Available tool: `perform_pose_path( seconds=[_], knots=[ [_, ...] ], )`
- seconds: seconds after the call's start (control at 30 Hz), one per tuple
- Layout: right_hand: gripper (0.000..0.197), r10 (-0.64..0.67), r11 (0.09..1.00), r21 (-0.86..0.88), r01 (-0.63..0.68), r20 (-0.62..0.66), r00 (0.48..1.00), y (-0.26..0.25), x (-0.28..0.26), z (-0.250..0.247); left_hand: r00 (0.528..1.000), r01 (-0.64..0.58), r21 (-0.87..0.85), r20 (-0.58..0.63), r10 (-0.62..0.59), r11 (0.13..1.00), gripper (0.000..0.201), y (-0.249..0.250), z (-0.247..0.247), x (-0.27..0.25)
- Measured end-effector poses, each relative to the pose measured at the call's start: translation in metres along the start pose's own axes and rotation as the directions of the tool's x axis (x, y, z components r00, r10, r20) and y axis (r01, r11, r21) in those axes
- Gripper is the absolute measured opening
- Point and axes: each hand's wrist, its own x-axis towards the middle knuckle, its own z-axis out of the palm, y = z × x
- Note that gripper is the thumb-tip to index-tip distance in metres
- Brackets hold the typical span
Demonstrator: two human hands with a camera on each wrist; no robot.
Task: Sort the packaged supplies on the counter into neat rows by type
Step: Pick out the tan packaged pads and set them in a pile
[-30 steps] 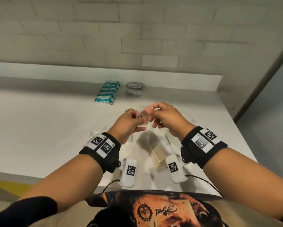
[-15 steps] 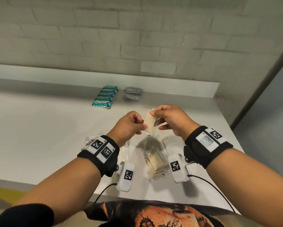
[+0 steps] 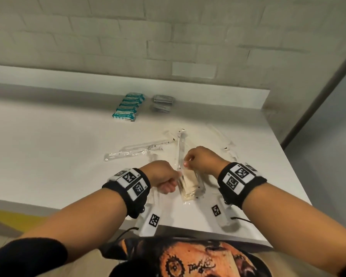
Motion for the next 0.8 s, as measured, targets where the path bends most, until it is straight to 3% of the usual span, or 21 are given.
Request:
perform_pose_path(
  seconds=[0.1,0.23,0.43,0.53,0.63,0.7,0.77,0.8],
  knots=[
    [0.032,0.170,0.985,0.012,-0.170,-0.007,0.985,0.004,-0.006,0.002,0.998,0.064,-0.051,-0.024,-0.065,0.997,0.032,-0.004,0.011,0.004],
    [0.030,0.352,0.896,0.200,-0.397,0.228,0.908,0.008,-0.019,0.011,0.994,0.079,-0.115,-0.065,-0.087,0.990,0.030,-0.004,0.019,0.007],
    [0.025,0.344,0.829,0.364,-0.424,0.266,0.900,0.003,-0.030,0.019,0.994,0.063,-0.246,-0.073,-0.083,0.967,0.019,-0.004,0.025,0.002],
    [0.006,0.288,0.793,0.445,-0.416,0.328,0.900,0.003,-0.036,0.022,0.995,0.093,-0.360,-0.007,-0.102,0.928,0.017,-0.007,0.027,-0.001],
    [0.022,0.208,0.916,0.300,-0.265,0.209,0.956,0.003,-0.040,0.019,0.998,0.045,-0.432,-0.026,-0.063,0.901,0.018,-0.007,0.031,-0.003],
    [0.034,0.117,0.981,0.156,-0.117,0.007,0.993,0.003,-0.042,0.014,0.979,-0.110,-0.411,-0.202,0.027,0.905,0.038,-0.005,0.031,-0.002],
    [0.036,0.011,0.998,0.065,0.000,-0.164,0.986,0.005,-0.042,0.013,0.919,-0.269,-0.314,-0.367,0.145,0.910,0.052,-0.001,0.029,-0.003],
    [0.037,-0.033,0.999,0.012,0.036,-0.189,0.981,0.006,-0.043,0.016,0.899,-0.317,-0.273,-0.392,0.195,0.908,0.055,0.001,0.028,-0.004]
  ],
)
